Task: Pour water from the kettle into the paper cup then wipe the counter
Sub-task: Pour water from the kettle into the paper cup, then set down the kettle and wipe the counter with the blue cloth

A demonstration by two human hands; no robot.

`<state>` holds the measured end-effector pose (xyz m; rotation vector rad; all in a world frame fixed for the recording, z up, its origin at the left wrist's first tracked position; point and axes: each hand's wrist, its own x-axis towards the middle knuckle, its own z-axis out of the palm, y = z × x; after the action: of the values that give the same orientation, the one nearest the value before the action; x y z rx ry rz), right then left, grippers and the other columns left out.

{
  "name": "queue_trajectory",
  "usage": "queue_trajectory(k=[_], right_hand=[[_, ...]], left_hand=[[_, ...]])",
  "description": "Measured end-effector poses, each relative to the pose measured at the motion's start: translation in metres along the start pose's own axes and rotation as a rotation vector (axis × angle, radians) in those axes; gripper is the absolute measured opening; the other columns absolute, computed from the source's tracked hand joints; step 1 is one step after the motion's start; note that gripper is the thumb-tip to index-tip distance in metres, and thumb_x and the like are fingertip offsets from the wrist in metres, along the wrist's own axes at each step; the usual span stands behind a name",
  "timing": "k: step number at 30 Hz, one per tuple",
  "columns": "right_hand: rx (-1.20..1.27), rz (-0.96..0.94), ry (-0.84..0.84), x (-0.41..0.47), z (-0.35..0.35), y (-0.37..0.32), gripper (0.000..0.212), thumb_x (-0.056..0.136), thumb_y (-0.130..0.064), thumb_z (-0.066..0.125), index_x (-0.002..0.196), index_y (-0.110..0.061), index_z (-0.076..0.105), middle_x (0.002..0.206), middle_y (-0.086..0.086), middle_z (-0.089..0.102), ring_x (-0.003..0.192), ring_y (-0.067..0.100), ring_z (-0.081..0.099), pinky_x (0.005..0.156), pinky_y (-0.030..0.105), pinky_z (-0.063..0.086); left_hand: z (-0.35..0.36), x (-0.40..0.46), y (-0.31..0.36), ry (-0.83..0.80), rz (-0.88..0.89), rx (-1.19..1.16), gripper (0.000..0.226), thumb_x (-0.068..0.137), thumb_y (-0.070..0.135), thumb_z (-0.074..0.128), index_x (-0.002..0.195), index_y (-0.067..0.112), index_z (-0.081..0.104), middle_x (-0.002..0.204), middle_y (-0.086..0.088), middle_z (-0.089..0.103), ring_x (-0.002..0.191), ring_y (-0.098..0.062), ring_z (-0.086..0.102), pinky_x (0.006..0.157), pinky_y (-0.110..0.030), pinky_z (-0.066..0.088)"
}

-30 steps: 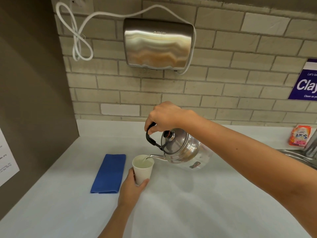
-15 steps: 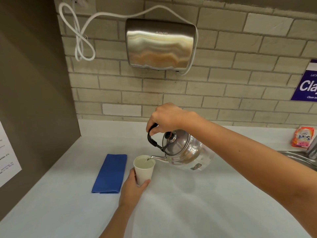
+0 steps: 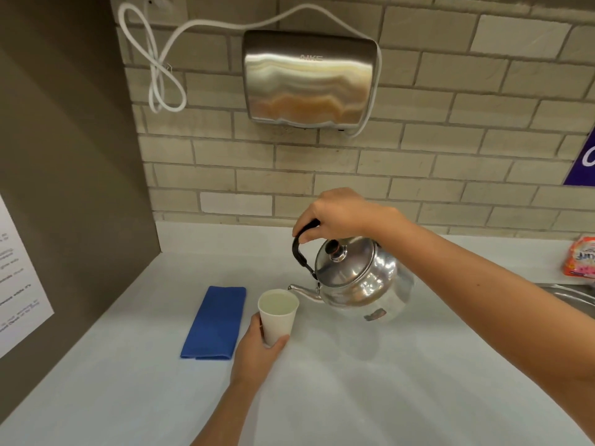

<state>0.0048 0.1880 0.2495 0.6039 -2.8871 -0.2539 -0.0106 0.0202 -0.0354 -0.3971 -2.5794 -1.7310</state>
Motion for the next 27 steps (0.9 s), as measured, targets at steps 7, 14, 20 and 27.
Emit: queue_trajectory(k=[7, 14, 20, 27], right_hand=[[0.381, 0.244, 0.119, -0.010, 0.012, 0.053, 0.018, 0.079, -0.050, 0.063, 0.097, -0.051, 0.064, 0.102, -0.020, 0.070, 0.093, 0.008, 0.060, 0.073, 0.027, 0.045], [0.530, 0.378, 0.324, 0.020, 0.069, 0.070, 0.016, 0.079, -0.046, 0.065, 0.096, -0.045, 0.067, 0.103, -0.015, 0.072, 0.091, 0.010, 0.064, 0.078, 0.032, 0.049], [0.650, 0.434, 0.365, 0.058, 0.124, 0.064, 0.017, 0.083, -0.041, 0.063, 0.098, -0.039, 0.069, 0.100, -0.010, 0.073, 0.076, 0.008, 0.062, 0.067, 0.027, 0.047], [0.723, 0.419, 0.290, 0.092, 0.153, 0.059, 0.017, 0.083, -0.042, 0.062, 0.098, -0.038, 0.068, 0.105, -0.012, 0.072, 0.081, 0.008, 0.059, 0.063, 0.022, 0.041]], left_hand=[[-0.001, -0.001, 0.000, -0.003, -0.002, -0.010, 0.066, 0.071, 0.036, 0.076, 0.126, 0.024, 0.041, 0.118, 0.002, 0.060, 0.103, -0.014, 0.058, 0.087, -0.029, 0.050], [0.000, 0.000, 0.000, -0.003, -0.015, 0.011, 0.067, 0.070, 0.038, 0.075, 0.126, 0.025, 0.041, 0.115, 0.008, 0.059, 0.102, -0.009, 0.057, 0.084, -0.022, 0.048], [0.000, 0.001, -0.002, -0.002, -0.019, 0.015, 0.067, 0.069, 0.044, 0.075, 0.124, 0.030, 0.041, 0.109, 0.016, 0.056, 0.097, -0.002, 0.056, 0.074, -0.010, 0.043], [-0.002, 0.001, 0.000, 0.008, -0.024, 0.043, 0.070, 0.069, 0.043, 0.075, 0.128, 0.028, 0.039, 0.113, 0.014, 0.057, 0.102, -0.005, 0.055, 0.083, -0.020, 0.046]])
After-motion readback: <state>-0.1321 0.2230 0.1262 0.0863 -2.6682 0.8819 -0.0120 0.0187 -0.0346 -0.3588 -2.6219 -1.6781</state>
